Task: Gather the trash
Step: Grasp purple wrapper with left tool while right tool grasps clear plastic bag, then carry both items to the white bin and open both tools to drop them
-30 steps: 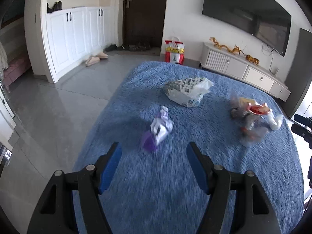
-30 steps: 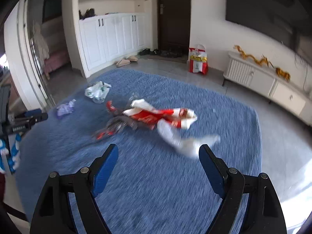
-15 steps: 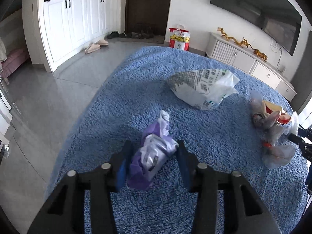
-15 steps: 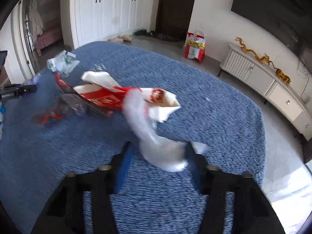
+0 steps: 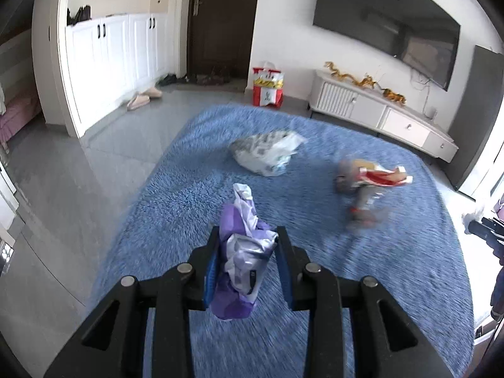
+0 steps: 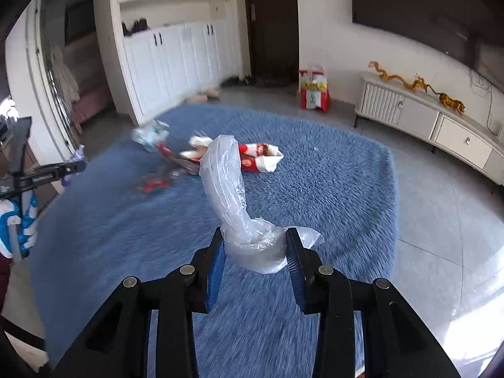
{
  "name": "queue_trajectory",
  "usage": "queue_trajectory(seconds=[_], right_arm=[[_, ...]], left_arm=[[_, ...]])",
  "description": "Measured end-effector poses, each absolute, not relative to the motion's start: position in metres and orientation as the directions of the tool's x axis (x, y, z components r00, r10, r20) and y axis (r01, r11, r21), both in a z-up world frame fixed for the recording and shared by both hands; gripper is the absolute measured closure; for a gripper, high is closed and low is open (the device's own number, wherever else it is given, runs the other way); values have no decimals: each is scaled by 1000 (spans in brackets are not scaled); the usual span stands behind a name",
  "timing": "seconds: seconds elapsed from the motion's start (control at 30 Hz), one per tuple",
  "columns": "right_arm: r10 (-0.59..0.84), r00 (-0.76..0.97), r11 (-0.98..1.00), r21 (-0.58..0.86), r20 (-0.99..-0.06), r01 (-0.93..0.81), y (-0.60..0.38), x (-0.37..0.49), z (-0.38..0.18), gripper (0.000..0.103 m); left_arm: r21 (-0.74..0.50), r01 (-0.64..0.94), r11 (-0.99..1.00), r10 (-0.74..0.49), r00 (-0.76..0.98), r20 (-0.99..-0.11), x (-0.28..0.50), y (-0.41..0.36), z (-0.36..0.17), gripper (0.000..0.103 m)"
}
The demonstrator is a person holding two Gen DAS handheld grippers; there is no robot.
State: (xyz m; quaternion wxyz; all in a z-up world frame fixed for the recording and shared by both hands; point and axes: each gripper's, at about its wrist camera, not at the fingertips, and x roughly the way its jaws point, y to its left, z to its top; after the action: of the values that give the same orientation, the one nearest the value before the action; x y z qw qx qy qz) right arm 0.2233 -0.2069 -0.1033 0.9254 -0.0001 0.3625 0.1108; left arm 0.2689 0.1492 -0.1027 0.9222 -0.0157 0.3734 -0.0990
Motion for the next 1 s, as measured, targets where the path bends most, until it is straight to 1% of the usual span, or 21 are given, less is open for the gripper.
queue_trajectory(seconds=[0.23,0.33,0.43,0.6,0.73,0.83,1.0], right_arm=[[190,779,982,105,-598,-159,-247,138,-70,66],[160,797,987,111,-582,-117,-268,105,-68,66],[112,803,991,123,-585,-49,-302,70,-74,66],[33,783,985,153,-621,79,-356,20,-106,66],[-12,750,965,188,-662,182,-394,-11,-140,66],[-18,729,950,216,-685,226,-414,-25,-161,66],[-10,703,923,264,-711,280,-443,-30,-191,65]], left_arm=[[-116,225,968,-245,727,-642,207,126,-59,72],[-122,272,955,-285,718,-635,185,101,-48,72],[-122,338,933,-335,697,-634,166,65,-42,72],[-139,479,867,-443,613,-654,140,-14,-43,72],[-157,612,775,-531,494,-688,117,-98,-57,72],[-158,691,705,-565,414,-714,100,-157,-72,72],[-163,770,617,-588,313,-746,76,-237,-95,70]])
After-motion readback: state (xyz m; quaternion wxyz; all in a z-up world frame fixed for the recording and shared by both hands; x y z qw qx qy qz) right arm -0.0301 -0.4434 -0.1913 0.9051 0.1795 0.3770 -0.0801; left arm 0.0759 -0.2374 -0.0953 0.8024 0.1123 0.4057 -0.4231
